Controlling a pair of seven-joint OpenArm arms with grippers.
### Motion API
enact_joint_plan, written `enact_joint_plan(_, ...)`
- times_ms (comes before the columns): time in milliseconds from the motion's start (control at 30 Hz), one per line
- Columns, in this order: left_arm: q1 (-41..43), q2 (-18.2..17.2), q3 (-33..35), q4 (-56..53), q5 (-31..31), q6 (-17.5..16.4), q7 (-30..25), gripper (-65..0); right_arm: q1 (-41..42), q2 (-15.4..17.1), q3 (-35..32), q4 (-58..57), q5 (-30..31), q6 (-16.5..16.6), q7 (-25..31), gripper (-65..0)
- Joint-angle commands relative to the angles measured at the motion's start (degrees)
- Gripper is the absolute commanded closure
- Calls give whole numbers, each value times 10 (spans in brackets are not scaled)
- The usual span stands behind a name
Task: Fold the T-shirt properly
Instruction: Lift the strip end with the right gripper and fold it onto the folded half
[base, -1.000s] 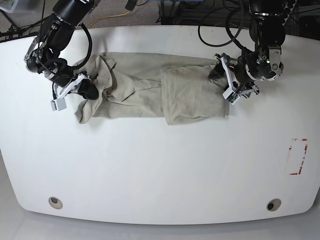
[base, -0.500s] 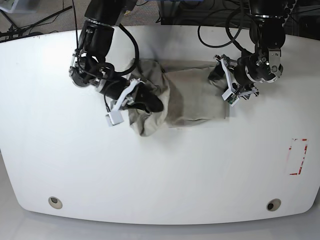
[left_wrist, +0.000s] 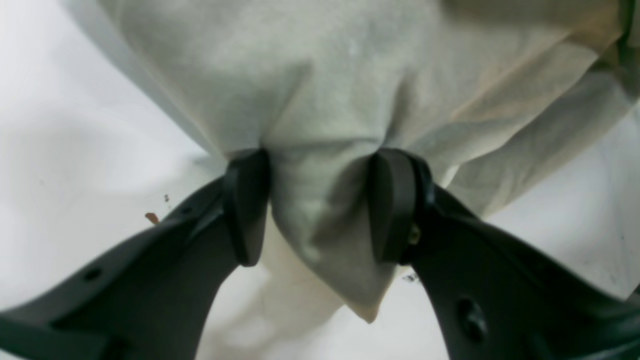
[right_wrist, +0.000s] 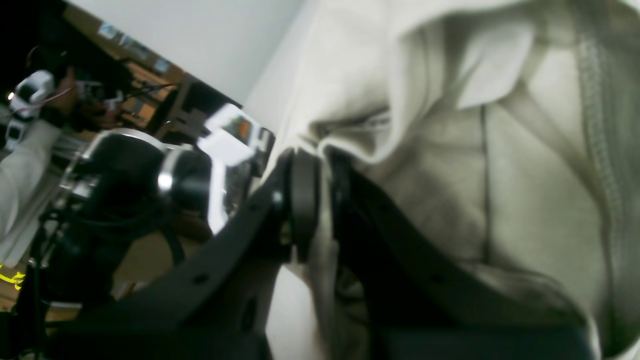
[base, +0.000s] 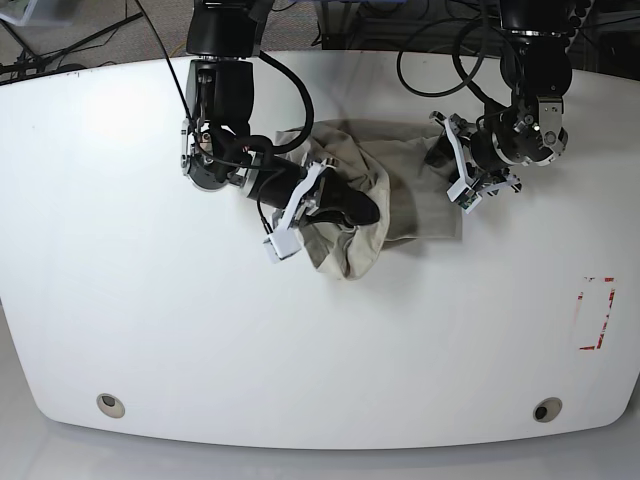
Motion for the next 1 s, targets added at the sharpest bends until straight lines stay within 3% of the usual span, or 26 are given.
enact_joint_plan(0, 3, -2, 2, 0, 11, 0, 31, -282, 13, -3, -18, -7, 20, 4, 38, 0)
enact_joint_plan(200, 3, -2, 1, 0, 10, 0, 31, -243, 27, -3, -56, -45, 21, 3, 66, 0)
enact_joint_plan(367, 3, -2, 1, 0, 10, 0, 31, -142, 36, -1, -78, -71, 21, -50, 100, -5)
enact_joint_plan(533, 3, -2, 0, 2, 9, 0, 31, -81, 49, 9, -108, -71, 19, -112, 110, -249)
enact_joint_plan(633, -2, -1, 0, 10, 9, 0, 31, -43, 56, 10, -132, -69, 19, -158, 121, -338)
enact_joint_plan(700, -6, -1, 0, 26, 9, 0, 31, -1, 67, 13, -161, -69, 19, -196, 132, -361)
enact_joint_plan(767, -7, -1, -6, 44, 9, 0, 34, 0, 71, 15, -187, -62, 19, -225, 136, -365)
enact_joint_plan(967, -4, -2, -84, 91, 9, 0, 35, 0, 59, 60, -189, 33, 22, -211, 137, -365)
